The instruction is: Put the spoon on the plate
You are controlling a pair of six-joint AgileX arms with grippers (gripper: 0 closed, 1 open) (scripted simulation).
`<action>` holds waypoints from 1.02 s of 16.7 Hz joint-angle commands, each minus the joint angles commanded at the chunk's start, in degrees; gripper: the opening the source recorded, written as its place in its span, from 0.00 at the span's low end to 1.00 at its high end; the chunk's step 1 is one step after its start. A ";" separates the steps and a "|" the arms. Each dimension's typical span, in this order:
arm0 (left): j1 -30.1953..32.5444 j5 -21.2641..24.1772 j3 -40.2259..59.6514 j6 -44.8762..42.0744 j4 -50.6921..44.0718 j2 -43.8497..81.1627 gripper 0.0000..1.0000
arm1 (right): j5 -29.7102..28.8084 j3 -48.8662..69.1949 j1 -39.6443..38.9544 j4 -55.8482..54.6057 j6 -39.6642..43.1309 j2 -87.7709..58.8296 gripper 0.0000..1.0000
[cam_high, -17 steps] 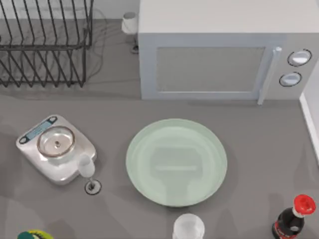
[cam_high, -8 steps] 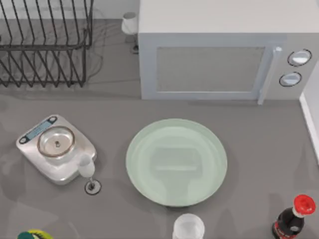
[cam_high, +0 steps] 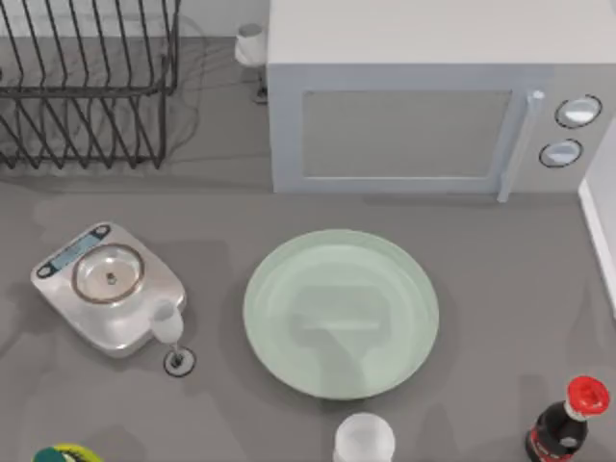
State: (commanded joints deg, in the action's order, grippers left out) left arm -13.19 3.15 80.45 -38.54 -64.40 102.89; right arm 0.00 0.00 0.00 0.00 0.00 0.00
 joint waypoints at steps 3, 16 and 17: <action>9.87 1.83 4.34 -3.48 -1.70 3.42 0.00 | 0.00 0.00 0.00 0.00 0.00 0.00 1.00; 55.20 -0.48 23.67 -8.65 -3.60 21.58 0.00 | 0.00 0.00 0.00 0.00 0.00 0.00 1.00; 56.81 -0.99 24.18 -7.90 -3.43 22.43 0.00 | 0.00 0.00 0.00 0.00 0.00 0.00 1.00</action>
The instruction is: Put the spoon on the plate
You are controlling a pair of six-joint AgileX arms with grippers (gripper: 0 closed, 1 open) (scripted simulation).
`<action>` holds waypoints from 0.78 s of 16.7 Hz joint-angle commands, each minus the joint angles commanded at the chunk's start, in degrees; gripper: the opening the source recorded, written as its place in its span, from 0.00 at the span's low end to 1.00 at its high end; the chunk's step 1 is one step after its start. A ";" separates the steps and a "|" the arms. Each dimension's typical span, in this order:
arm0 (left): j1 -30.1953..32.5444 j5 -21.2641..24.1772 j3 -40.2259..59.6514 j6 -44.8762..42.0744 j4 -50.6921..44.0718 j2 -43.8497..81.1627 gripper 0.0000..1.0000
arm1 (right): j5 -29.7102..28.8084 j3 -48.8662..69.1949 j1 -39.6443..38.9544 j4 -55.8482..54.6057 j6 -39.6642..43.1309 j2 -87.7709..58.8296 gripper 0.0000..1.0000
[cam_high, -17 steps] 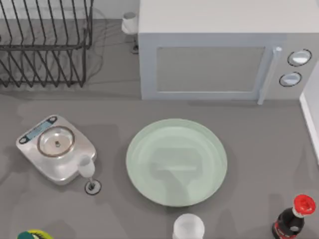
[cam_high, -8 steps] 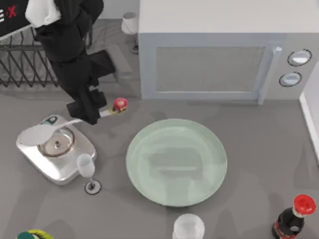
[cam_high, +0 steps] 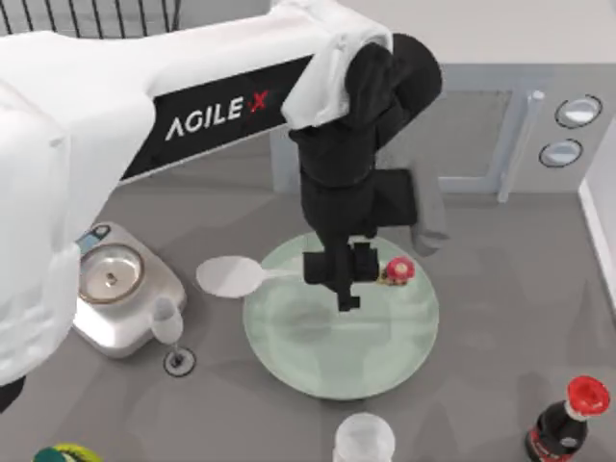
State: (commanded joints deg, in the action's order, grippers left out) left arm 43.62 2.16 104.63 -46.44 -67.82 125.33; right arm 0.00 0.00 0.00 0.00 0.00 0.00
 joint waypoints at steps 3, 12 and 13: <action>1.53 -0.52 0.41 0.86 0.15 0.85 0.00 | 0.00 0.00 0.00 0.00 0.00 0.00 1.00; 3.03 0.44 0.05 -0.51 3.69 0.32 0.00 | 0.00 0.00 0.00 0.00 0.00 0.00 1.00; 3.41 0.66 -0.16 -0.80 4.60 0.13 0.00 | 0.00 0.00 0.00 0.00 0.00 0.00 1.00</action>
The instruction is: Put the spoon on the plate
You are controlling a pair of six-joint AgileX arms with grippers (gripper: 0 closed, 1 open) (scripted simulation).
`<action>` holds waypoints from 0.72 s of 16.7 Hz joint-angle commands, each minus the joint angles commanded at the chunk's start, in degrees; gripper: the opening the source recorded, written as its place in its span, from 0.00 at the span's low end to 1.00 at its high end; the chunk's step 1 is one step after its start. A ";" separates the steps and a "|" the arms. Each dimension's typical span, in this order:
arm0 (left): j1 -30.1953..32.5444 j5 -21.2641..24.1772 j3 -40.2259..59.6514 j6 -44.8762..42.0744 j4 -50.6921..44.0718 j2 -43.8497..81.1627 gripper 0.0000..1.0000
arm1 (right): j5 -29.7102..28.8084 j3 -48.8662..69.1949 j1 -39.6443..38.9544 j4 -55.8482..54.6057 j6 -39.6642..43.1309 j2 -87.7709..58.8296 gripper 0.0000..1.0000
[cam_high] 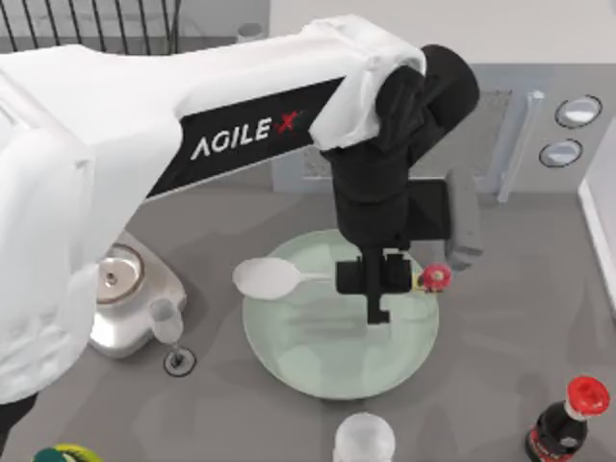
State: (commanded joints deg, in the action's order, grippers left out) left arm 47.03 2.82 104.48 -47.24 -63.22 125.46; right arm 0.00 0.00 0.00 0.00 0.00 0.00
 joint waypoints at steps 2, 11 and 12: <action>0.61 0.48 -0.52 -0.45 1.66 -0.42 0.00 | 0.00 0.00 0.00 0.00 0.00 0.00 1.00; 4.19 3.53 -3.27 -3.64 6.08 -2.16 0.00 | 0.00 0.00 0.00 0.00 0.00 0.00 1.00; 4.40 3.78 -3.59 -3.85 6.24 -2.22 0.00 | 0.00 0.00 0.00 0.00 0.00 0.00 1.00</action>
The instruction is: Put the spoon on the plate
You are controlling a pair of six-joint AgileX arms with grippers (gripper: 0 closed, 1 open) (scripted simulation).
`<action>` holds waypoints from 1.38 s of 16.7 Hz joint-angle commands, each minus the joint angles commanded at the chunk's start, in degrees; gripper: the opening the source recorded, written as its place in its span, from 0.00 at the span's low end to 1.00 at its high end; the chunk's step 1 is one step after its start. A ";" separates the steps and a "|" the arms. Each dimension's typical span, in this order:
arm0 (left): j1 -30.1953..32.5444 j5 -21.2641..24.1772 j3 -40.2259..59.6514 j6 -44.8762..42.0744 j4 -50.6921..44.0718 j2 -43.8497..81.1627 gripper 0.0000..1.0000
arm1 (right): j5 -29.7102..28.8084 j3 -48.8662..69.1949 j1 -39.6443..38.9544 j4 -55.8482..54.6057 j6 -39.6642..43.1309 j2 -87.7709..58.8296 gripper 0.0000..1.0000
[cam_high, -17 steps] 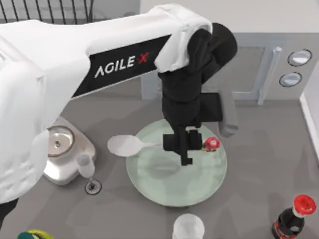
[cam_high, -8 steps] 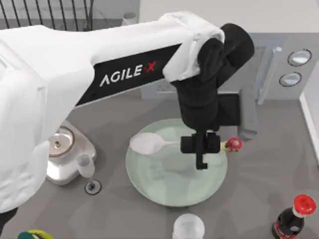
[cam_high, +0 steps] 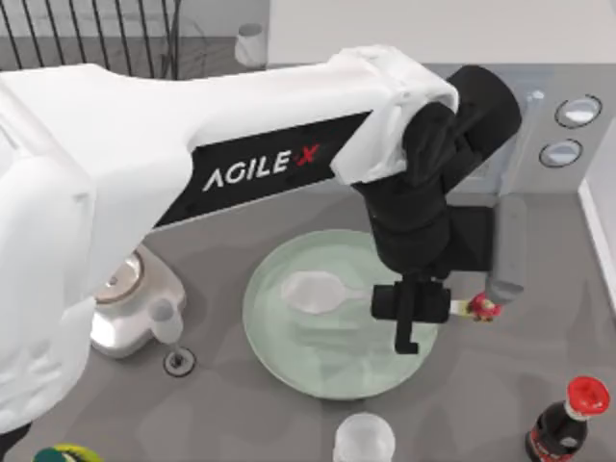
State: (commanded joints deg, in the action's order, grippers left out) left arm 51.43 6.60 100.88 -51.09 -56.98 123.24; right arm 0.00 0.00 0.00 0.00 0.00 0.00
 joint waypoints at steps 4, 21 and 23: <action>-0.63 0.20 -1.16 0.55 0.14 0.41 0.00 | 0.00 0.00 0.00 0.00 0.00 0.00 1.00; -6.37 -4.94 -2.65 5.39 -1.69 5.13 0.30 | 0.00 0.00 0.00 0.00 0.00 0.00 1.00; -6.37 -4.94 -2.65 5.39 -1.69 5.13 0.45 | 0.00 0.00 0.00 0.00 0.00 0.00 1.00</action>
State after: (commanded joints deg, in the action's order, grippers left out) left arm 45.06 1.66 98.23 -45.70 -58.68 128.37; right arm 0.00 0.00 0.00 0.00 0.00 0.00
